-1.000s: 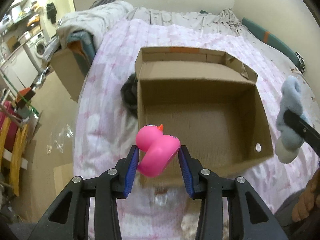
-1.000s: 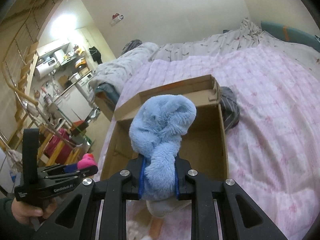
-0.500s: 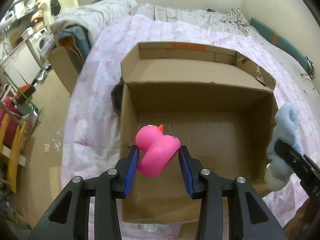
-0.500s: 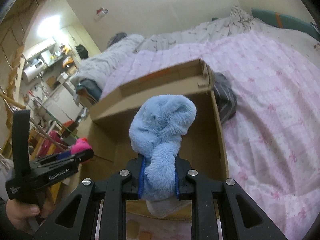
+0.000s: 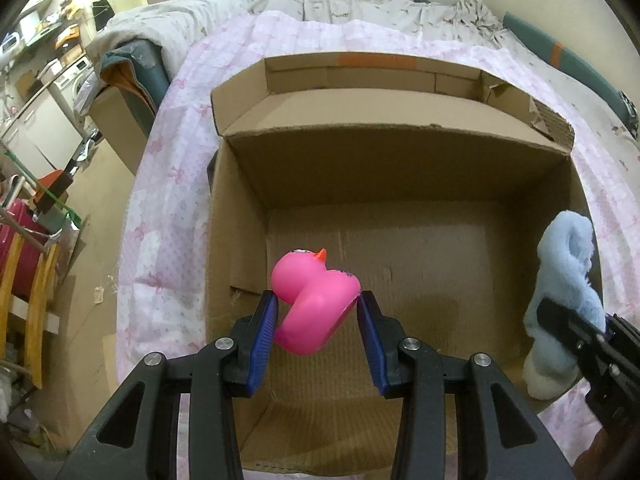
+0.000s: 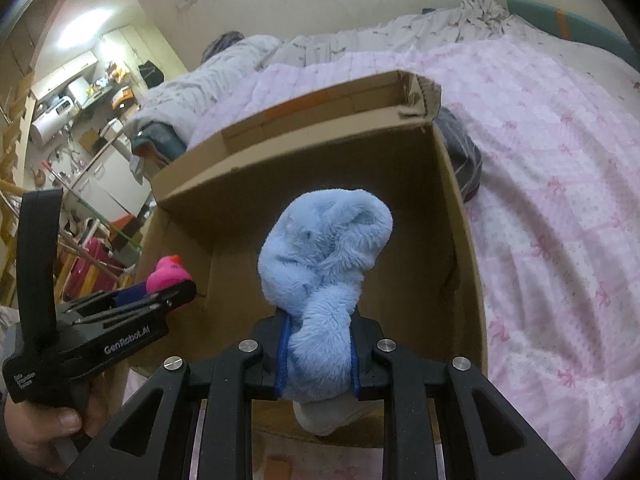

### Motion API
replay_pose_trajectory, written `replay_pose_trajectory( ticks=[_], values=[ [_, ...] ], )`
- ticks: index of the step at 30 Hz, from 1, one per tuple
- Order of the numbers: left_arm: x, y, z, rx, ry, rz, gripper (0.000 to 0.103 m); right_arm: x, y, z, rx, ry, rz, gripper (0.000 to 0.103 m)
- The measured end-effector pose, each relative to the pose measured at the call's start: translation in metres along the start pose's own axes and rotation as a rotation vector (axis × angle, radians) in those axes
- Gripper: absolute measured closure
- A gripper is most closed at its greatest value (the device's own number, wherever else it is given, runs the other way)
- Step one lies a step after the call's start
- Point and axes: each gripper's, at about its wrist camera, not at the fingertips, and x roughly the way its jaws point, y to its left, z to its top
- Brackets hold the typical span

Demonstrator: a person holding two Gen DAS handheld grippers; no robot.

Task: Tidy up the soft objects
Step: 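Carry the duck and blue scrunchie over the box with both tools, then open both tools to drop the duck and blue scrunchie into the box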

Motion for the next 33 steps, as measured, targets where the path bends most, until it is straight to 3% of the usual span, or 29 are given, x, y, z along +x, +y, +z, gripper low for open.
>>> replay_pose_trajectory(
  ticks=[17, 20, 22, 23, 25, 27, 31, 33],
  values=[
    [0.009, -0.006, -0.005, 0.015, 0.026, 0.009, 0.065, 0.004, -0.002, -0.003, 0.009, 0.038, -0.015, 0.077],
    [0.009, -0.006, -0.005, 0.013, 0.032, -0.023, 0.048, 0.005, -0.002, -0.002, 0.010, 0.043, -0.013, 0.074],
    [0.006, -0.004, -0.006, -0.004, 0.028, -0.030, 0.031, 0.005, -0.001, -0.002, 0.008, 0.045, -0.012, 0.069],
    [0.005, -0.003, -0.006, -0.010, 0.027, -0.030, 0.031, 0.005, -0.001, -0.002, 0.008, 0.045, -0.010, 0.068],
    [0.002, -0.002, -0.006, -0.019, 0.031, -0.037, 0.031, 0.002, 0.000, -0.001, 0.008, 0.033, 0.002, 0.046],
    [-0.003, -0.002, -0.007, -0.026, 0.023, -0.036, 0.031, -0.006, 0.002, 0.001, -0.003, -0.017, 0.001, 0.037],
    [-0.012, -0.003, -0.006, -0.011, -0.004, -0.022, 0.031, -0.024, 0.003, 0.006, -0.010, -0.109, 0.037, 0.002],
    [-0.017, -0.004, -0.006, -0.002, -0.016, -0.015, 0.031, -0.025, 0.004, 0.007, -0.011, -0.113, 0.042, 0.001]
  ],
)
